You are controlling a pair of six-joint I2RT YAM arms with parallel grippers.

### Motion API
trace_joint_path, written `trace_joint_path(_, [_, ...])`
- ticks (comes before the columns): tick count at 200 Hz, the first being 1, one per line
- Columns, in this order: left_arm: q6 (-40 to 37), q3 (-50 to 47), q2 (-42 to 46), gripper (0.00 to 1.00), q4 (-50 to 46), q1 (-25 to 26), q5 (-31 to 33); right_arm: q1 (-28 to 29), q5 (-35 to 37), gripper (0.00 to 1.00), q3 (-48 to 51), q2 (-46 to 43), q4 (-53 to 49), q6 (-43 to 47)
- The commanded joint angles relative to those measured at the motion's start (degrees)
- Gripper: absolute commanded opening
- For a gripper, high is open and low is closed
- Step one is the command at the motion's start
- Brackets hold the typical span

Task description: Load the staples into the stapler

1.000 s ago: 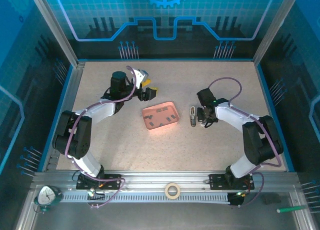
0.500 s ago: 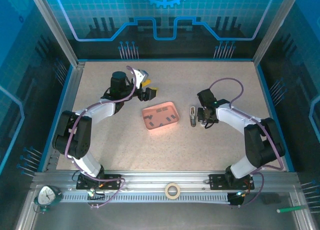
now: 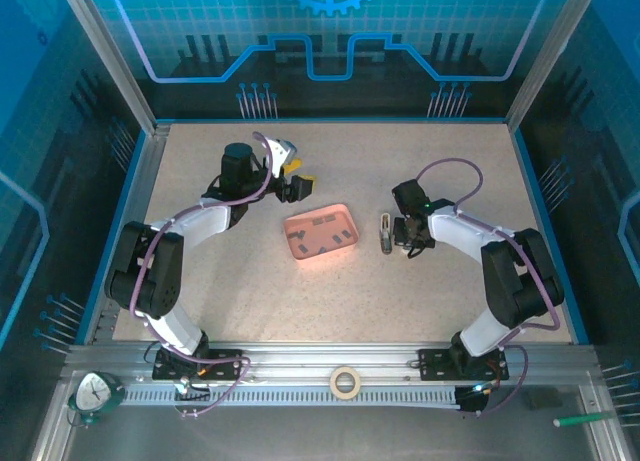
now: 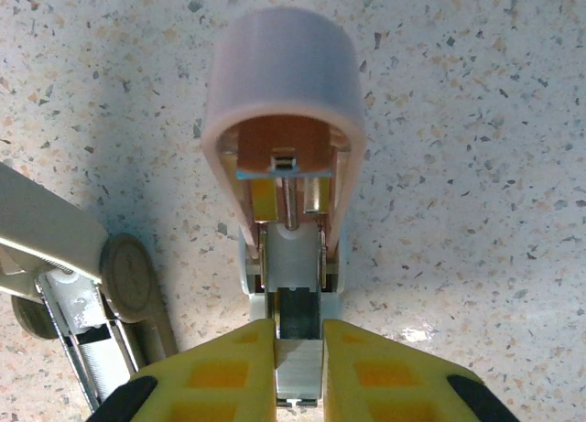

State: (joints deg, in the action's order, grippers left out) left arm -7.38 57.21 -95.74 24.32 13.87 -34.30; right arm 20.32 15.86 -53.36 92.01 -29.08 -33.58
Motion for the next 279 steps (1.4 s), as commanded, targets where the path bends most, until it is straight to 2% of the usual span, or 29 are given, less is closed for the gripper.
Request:
trace_joint_path(1, [0.36, 1.85, -0.98, 0.76, 0.58, -0.33, -0.06, 0.69, 0.09, 0.17, -1.92, 0.19, -0.61, -0.01])
trace_joint_path(213, [0.70, 1.15, -0.85, 0.76, 0.91, -0.29, 0.03, 1.02, -0.37, 0.18, 0.19, 1.13, -0.71, -0.63])
trace_joint_path(240, [0.63, 1.15, -0.72, 0.76, 0.82, -0.34, 0.11, 1.12, -0.21, 0.19, 0.28, 0.90, -0.97, -0.67])
trace_joint_path(279, [0.61, 1.24, -0.72, 0.76, 0.82, -0.35, 0.09, 1.65, 1.91, 0.27, -0.81, -2.37, -3.24, -1.11])
